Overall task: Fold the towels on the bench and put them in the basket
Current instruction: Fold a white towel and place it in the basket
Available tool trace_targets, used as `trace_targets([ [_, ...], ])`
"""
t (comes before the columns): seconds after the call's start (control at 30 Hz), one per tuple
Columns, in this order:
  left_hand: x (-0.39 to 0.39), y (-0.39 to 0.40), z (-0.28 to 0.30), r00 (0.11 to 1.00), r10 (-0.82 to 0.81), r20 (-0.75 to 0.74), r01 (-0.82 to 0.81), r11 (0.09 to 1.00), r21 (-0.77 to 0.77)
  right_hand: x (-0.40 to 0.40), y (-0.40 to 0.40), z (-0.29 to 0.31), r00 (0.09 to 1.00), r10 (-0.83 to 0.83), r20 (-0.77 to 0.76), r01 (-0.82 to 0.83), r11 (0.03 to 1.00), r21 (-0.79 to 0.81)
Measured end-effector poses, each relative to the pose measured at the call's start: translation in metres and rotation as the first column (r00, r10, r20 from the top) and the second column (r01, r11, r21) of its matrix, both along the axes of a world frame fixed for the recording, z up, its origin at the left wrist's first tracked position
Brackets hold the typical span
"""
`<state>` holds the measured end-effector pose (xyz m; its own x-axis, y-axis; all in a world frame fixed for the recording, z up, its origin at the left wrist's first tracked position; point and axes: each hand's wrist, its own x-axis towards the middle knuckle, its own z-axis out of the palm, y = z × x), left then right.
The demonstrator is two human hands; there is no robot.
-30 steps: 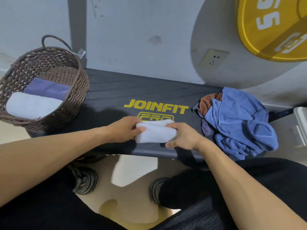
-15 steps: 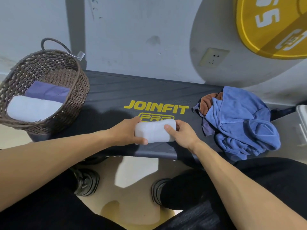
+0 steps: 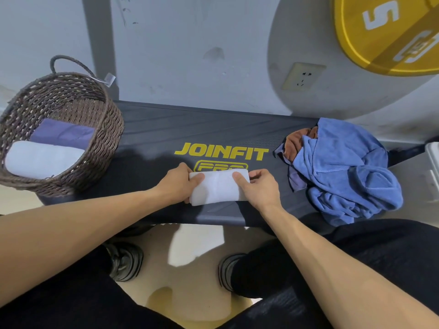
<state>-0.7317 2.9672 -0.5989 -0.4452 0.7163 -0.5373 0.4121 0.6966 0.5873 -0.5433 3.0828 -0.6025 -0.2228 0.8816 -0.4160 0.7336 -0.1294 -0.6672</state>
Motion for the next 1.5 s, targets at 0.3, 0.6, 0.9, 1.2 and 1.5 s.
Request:
trace_targets([
  [0.3, -0.002, 0.0, 0.0, 0.99, -0.019, 0.137, 0.044, 0.983, -0.18, -0.006, 0.009, 0.001, 0.999, -0.025, 0.04, 0.027, 0.998, -0.049],
  [0.6, -0.003, 0.005, 0.012, 0.703, 0.35, 0.619, -0.29, 0.936, -0.199, -0.011, 0.017, 0.005, 0.997, -0.065, 0.03, 0.069, 0.985, -0.161],
  [0.9, -0.016, 0.05, 0.075, 0.765, 0.105, 0.636, -0.236, 0.964, 0.125, -0.021, 0.038, 0.057, 0.997, 0.037, -0.061, -0.037, 0.999, -0.004],
  [1.2, -0.044, 0.024, 0.187, 0.713, -0.431, 0.553, 0.279, 0.898, 0.34, -0.03, -0.007, 0.141, 0.611, 0.521, -0.596, -0.707, 0.697, -0.115],
  [1.5, -0.056, -0.001, 0.186, 0.873, -0.467, -0.144, 0.487, 0.852, 0.192, -0.069, -0.054, 0.134, 0.708, 0.514, -0.484, -0.607, 0.793, -0.046],
])
